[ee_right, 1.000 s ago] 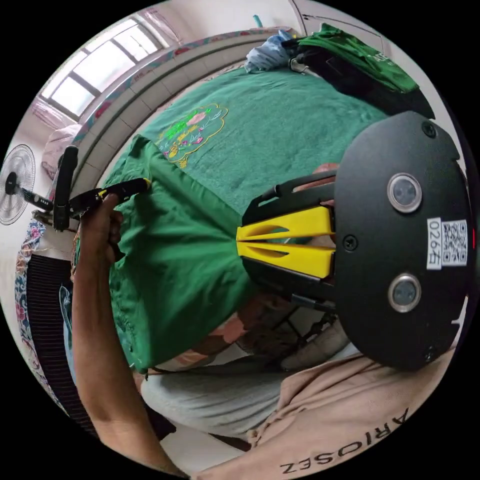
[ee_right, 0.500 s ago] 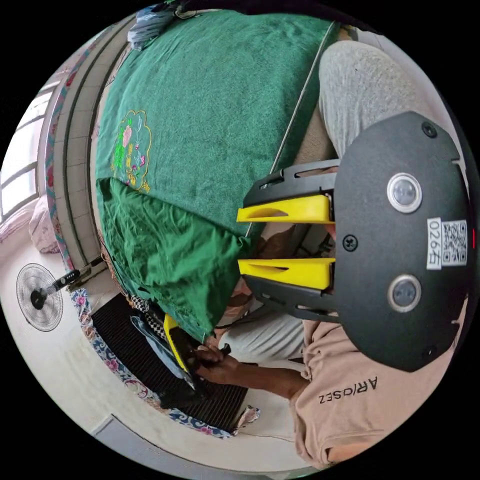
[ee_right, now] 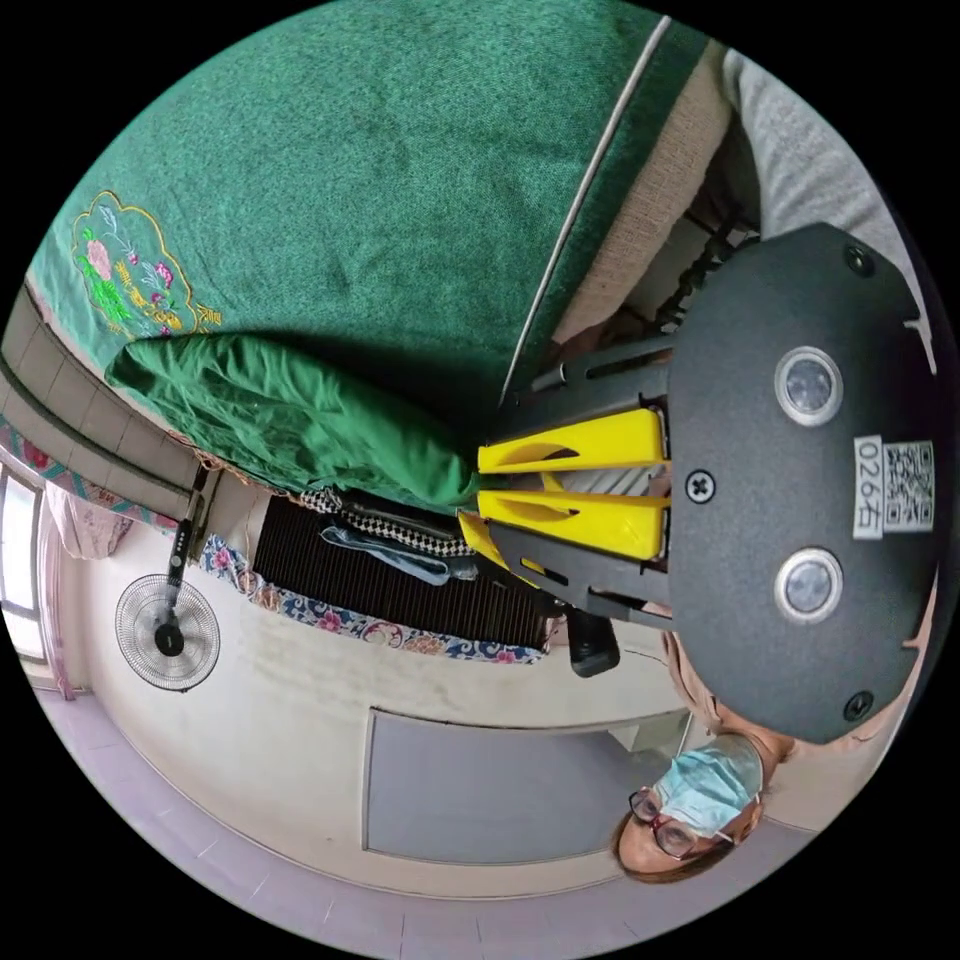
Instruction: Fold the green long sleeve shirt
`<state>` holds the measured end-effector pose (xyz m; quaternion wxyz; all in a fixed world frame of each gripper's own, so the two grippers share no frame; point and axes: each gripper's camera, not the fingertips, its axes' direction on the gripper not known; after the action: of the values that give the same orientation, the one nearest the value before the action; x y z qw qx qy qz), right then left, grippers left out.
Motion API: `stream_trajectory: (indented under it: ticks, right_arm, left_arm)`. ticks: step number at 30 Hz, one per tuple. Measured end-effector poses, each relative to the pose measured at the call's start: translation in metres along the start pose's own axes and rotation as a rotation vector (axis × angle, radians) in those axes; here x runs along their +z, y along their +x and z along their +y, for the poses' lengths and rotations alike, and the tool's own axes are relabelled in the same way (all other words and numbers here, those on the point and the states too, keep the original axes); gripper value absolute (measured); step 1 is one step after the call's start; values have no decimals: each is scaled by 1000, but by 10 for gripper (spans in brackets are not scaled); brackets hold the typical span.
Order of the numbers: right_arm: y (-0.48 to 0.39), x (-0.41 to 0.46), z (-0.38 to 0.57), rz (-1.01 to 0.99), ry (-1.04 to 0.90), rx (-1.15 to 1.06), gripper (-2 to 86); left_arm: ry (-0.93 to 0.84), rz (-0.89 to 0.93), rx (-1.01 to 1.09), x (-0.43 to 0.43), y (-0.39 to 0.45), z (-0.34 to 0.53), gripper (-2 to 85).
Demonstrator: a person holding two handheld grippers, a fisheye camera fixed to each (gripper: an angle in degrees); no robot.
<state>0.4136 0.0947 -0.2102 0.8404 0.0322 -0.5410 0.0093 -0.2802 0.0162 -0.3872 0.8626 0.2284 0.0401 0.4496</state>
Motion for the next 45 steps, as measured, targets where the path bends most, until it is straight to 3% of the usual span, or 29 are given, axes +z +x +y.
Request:
stream_trajectory:
  ticks: [3, 5, 6, 9, 12, 14, 17, 23, 27, 31, 33, 36, 37, 39, 45]
  right_arm:
    - [-24, -11, -4, -6, 2, -39, 8]
    - [-48, -18, -9, -50, 9, -93, 22]
    - [-55, -21, -11, -61, 8, -120, 26]
    - [-98, -41, -8, 7, 29, -291, 59]
    - [-155, -52, 6, 281, 43, -539, 111]
    - [-199, -40, 16, 566, 38, -723, 134]
    - [-244, -4, 27, 783, -58, -968, 148]
    - [-296, 42, 39, 918, -217, -1215, 165]
    - [-313, 33, 47, 892, -183, -1205, 174]
    - [-328, 44, 35, 1006, -99, -1212, 175]
    - [-334, 62, 27, 1026, -149, -1246, 176]
    - [-345, 81, 5, 1039, -165, -1239, 123]
    - [-353, 76, -4, 1021, -130, -1223, 63]
    - [-367, 62, -16, 945, -79, -1186, 36]
    - [-393, 41, -37, 931, -8, -1167, -2]
  left_arm:
    - [-143, -159, 82, 11, -5, -24, 137]
    - [-256, -268, 110, 24, -17, -34, 26]
    - [-263, -272, 123, 24, -20, -35, 22]
    - [-258, -167, 93, 7, -49, -36, 8]
    - [-195, -1, -5, -15, -90, -24, 2]
    - [-145, 111, -77, -26, -120, -13, -1]
    - [-104, 195, -156, -33, -148, 0, -4]
    - [-78, 271, -224, -40, -180, 12, -5]
    - [-57, 282, -268, -47, -200, 13, -4]
    - [-23, 347, -319, -47, -214, 13, -1]
    - [-6, 361, -337, -47, -214, 11, 4]
    - [-3, 272, -388, -55, -205, 10, 43]
    - [-26, 197, -413, -61, -198, 10, 86]
    - [-72, 101, -419, -70, -183, 8, 153]
    - [-284, -245, -228, -54, -126, -28, 196]
